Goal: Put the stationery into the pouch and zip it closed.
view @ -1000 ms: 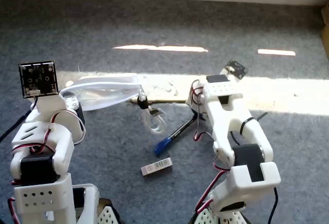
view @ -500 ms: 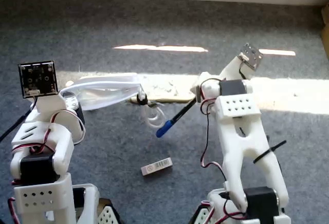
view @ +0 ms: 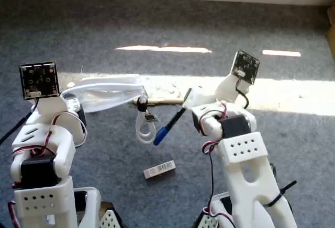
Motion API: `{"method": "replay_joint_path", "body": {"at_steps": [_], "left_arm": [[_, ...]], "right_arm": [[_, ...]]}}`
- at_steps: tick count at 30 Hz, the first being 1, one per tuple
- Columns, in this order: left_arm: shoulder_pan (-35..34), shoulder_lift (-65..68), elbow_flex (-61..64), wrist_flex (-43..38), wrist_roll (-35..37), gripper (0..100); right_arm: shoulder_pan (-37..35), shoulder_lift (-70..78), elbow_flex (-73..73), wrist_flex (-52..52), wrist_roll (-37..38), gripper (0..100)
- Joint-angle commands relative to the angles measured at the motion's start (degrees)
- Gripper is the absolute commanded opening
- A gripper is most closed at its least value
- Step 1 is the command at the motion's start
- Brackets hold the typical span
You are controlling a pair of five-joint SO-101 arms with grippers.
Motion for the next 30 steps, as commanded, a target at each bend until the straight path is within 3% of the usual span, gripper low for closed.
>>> {"method": "replay_joint_path", "body": {"at_steps": [1, 18, 30], "left_arm": [[0.57, 1.1, 0.4, -0.97, 0.44, 1], [0.57, 1.1, 0.48, -0.79, 0.44, 1], [0.66, 1.1, 1.63, -1.05, 0.44, 1]], "right_arm": [[-1.36, -6.55, 2.42, -4.79, 1.32, 0.5], [-8.48, -33.27, 20.26, -19.03, 14.86, 0.5], [-14.11, -49.54, 22.37, -20.18, 15.91, 0.5]]}}
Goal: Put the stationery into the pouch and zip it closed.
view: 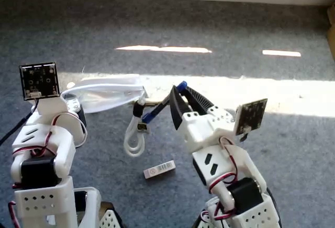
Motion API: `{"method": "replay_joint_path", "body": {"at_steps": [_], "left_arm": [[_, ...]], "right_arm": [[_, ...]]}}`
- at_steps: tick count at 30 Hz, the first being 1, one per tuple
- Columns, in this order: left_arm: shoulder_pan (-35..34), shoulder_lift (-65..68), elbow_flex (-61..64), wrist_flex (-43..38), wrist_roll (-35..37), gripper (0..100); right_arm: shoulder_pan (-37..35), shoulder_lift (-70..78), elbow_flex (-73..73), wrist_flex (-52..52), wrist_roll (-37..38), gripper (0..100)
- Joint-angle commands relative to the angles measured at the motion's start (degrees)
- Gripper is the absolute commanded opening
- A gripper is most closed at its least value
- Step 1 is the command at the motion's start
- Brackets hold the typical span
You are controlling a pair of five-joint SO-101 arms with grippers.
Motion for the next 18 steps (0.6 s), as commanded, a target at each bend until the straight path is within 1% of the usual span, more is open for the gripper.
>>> {"method": "replay_joint_path", "body": {"at_steps": [1, 6, 9, 12, 18], "left_arm": [[0.75, 1.1, 1.36, -1.05, 0.44, 1], [0.75, 1.1, 1.45, -1.05, 0.44, 1], [0.75, 1.1, 1.45, -1.05, 0.44, 1], [0.75, 1.1, 1.45, -1.05, 0.44, 1], [0.57, 1.1, 1.45, -1.05, 0.44, 1]], "right_arm": [[-3.21, -4.0, -0.75, -1.36, 0.7, 0.5], [-6.46, -5.85, -1.1, -1.36, 1.58, 0.5], [-8.92, -6.46, -1.54, -3.38, 8.35, 0.5], [-10.51, -7.78, -2.15, -4.18, 12.48, 0.5], [-10.33, -8.84, -4.53, -2.95, 13.54, 0.5]]}}
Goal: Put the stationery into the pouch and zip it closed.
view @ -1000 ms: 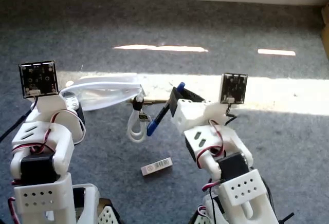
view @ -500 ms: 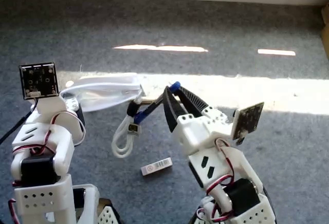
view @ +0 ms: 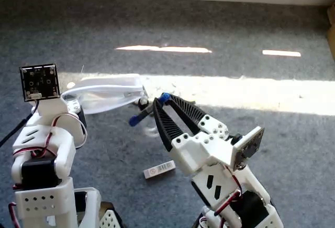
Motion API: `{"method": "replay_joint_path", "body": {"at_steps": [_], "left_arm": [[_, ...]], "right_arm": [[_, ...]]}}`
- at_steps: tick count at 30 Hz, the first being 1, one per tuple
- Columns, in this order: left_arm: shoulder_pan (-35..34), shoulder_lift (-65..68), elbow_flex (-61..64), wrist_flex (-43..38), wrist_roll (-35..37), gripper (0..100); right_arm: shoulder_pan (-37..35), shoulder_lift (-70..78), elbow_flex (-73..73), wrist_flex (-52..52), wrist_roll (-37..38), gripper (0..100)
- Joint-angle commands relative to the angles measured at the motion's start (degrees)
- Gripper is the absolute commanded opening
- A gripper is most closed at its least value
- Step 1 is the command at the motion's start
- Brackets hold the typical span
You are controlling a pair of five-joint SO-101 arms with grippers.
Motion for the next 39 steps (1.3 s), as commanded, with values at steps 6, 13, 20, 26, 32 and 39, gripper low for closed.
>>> {"method": "replay_joint_path", "body": {"at_steps": [6, 13, 20, 26, 32, 39], "left_arm": [[0.57, 1.19, 0.31, -0.7, 0.44, 1], [0.57, 1.19, 0.4, -0.62, 0.44, 1], [0.66, 1.19, 0.4, -0.62, 0.44, 1], [0.57, 1.19, 0.4, -0.62, 0.44, 1], [0.57, 1.19, 0.4, -0.53, 0.44, 1], [0.57, 1.19, 0.4, -0.44, 0.35, 1]], "right_arm": [[-0.48, -0.48, -4.7, 0.84, 0.88, 0.5], [-0.84, 1.54, -12.44, 0.84, 0.97, 0.5], [-0.84, 10.07, -19.65, -1.19, 0.97, 0.5], [-0.84, 15.6, -21.14, -8.4, 0.97, 0.5], [-3.56, 20.53, -20.62, -15.78, 0.97, 0.5], [-5.49, 24.48, -20.53, -15.96, 0.88, 0.5]]}}
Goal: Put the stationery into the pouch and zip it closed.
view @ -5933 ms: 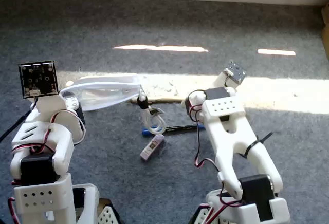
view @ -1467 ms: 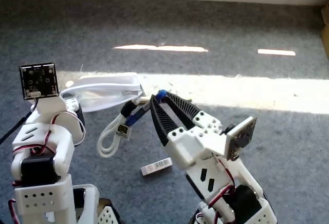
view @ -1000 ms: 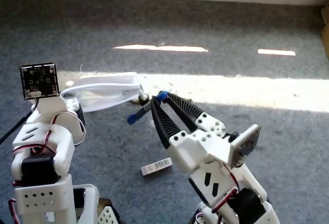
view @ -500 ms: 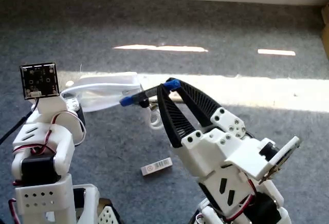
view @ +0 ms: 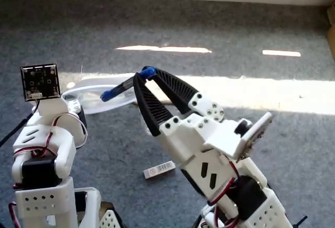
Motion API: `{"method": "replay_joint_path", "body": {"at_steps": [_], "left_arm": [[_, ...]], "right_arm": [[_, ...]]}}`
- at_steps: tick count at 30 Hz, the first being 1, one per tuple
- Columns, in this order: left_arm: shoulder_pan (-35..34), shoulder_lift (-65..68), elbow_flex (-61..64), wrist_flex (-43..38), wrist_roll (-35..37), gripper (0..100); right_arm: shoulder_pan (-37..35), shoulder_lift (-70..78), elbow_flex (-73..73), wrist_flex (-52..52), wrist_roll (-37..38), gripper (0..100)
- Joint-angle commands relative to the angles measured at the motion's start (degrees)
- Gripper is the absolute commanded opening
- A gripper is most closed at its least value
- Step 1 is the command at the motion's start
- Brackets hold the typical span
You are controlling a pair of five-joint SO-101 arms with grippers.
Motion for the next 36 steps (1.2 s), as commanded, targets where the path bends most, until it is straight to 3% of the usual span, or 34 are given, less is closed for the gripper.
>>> {"method": "replay_joint_path", "body": {"at_steps": [1, 9, 36], "left_arm": [[0.48, 1.19, 0.4, -0.44, 0.44, 1], [0.48, 1.19, 0.4, -0.53, 0.44, 1], [0.48, 1.19, 0.4, -0.44, 0.44, 1]], "right_arm": [[-0.57, 1.45, -1.8, -1.54, 0.44, 0.5], [-0.4, 1.71, 9.8, -12.62, 0.62, 0.5], [-0.66, 1.63, 20.79, -12.53, 0.53, 0.5]]}}
